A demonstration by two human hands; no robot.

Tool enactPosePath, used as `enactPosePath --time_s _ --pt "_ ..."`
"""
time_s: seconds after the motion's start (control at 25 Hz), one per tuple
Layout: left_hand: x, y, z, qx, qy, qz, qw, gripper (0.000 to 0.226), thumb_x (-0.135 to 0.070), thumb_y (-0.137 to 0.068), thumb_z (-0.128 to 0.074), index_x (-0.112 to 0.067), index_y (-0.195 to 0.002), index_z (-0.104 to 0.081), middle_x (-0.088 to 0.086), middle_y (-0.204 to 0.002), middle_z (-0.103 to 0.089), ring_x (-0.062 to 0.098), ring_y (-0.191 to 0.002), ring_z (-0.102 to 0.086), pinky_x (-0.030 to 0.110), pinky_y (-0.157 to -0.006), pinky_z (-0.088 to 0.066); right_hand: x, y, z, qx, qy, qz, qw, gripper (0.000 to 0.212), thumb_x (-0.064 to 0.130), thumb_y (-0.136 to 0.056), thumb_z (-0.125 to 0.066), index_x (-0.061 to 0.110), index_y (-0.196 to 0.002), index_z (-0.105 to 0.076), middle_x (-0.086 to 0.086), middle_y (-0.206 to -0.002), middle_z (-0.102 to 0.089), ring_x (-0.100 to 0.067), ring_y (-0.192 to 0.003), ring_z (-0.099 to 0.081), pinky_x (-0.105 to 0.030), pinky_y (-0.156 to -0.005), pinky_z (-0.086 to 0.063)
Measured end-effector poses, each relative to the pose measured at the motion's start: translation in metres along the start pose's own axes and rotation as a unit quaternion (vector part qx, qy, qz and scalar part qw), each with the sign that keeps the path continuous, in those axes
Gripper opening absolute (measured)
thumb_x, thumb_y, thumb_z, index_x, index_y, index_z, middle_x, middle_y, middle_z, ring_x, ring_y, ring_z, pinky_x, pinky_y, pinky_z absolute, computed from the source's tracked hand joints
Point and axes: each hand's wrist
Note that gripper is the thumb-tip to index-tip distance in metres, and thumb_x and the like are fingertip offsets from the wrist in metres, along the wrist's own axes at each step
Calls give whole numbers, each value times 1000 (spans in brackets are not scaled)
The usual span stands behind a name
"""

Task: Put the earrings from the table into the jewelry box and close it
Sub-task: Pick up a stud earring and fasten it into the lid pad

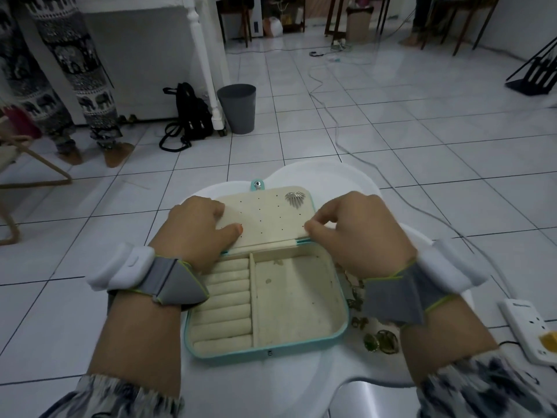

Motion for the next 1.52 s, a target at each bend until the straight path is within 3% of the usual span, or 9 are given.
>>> enactPosePath --time_s 0.12,0.32,0.52,0.72,1.08,1.2,1.28,1.44,1.52 --pt "-1 4 7 -28 16 -9 999 39 -40 -82 -63 -19 -115 -63 7 -125 -55 27 -112 -52 35 -90 -41 -21 7 32 -53 -74 -54 994 15 27 -80 -60 21 -76 -73 6 -72 -71 -11 -70 -62 -19 -57 -43" --pt "-41 21 12 -81 88 -125 985 16 -34 -81 -65 -34 -96 -65 -11 -99 -61 4 -77 -56 20 -67 -40 -62 24 56 -57 -97 -118 987 5 23 -74 -69 24 -69 -68 7 -64 -68 -3 -59 -56 -22 -53 -39" --pt "-99 38 -20 -19 14 -248 969 14 -35 -82 -63 -32 -94 -69 -11 -94 -65 15 -98 -47 29 -86 -39 -73 27 47 -2 -74 -116 990 4 25 -75 -71 26 -74 -67 11 -62 -65 4 -53 -53 -13 -47 -34" --pt "-122 32 -47 -5 -186 -185 965 30 -52 -78 -57 -26 -92 -63 -4 -93 -65 26 -113 -39 37 -85 -30 -72 21 42 -11 -92 -90 992 2 28 -76 -69 26 -77 -68 11 -64 -65 3 -54 -53 -13 -46 -35" --pt "-140 27 -38 18 -205 -115 972 16 -28 -77 -61 -25 -93 -61 -2 -97 -60 21 -108 -43 34 -90 -32 -68 11 33 -5 -139 -56 989 4 29 -75 -68 29 -78 -65 9 -67 -67 -1 -63 -60 -22 -57 -44" --pt "-153 35 -41 -1 -241 -108 965 15 -27 -80 -58 -27 -95 -58 0 -82 -47 22 -84 -34 35 -88 -32 -67 13 37 -3 -152 -50 987 4 30 -76 -67 29 -80 -65 10 -67 -66 -2 -64 -60 -23 -59 -46" --pt "-156 39 -43 -14 -228 -89 970 15 -23 -80 -57 -27 -94 -57 0 -74 -40 22 -82 -36 34 -83 -32 -69 17 43 -10 -164 -48 985 4 31 -76 -67 29 -80 -66 11 -64 -65 1 -60 -58 -21 -57 -44" --pt "-145 40 -37 -52 -106 -59 991 15 -22 -80 -54 -26 -93 -59 -3 -95 -63 22 -92 -57 30 -74 -38 -68 27 47 -1 -179 -60 982 3 30 -77 -66 28 -79 -67 10 -64 -65 3 -53 -55 -17 -52 -37" --pt "-135 42 -35 -84 -2 -49 995 11 -22 -76 -55 -26 -85 -59 -7 -88 -66 18 -86 -60 28 -71 -43 -63 28 44 13 -170 -65 983 5 31 -78 -65 28 -81 -66 10 -68 -66 0 -56 -55 -19 -54 -39"
Point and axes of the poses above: each hand's wrist, its own y-axis away from the middle knuckle, its own z-axis out of the back of the hand, x = y × z
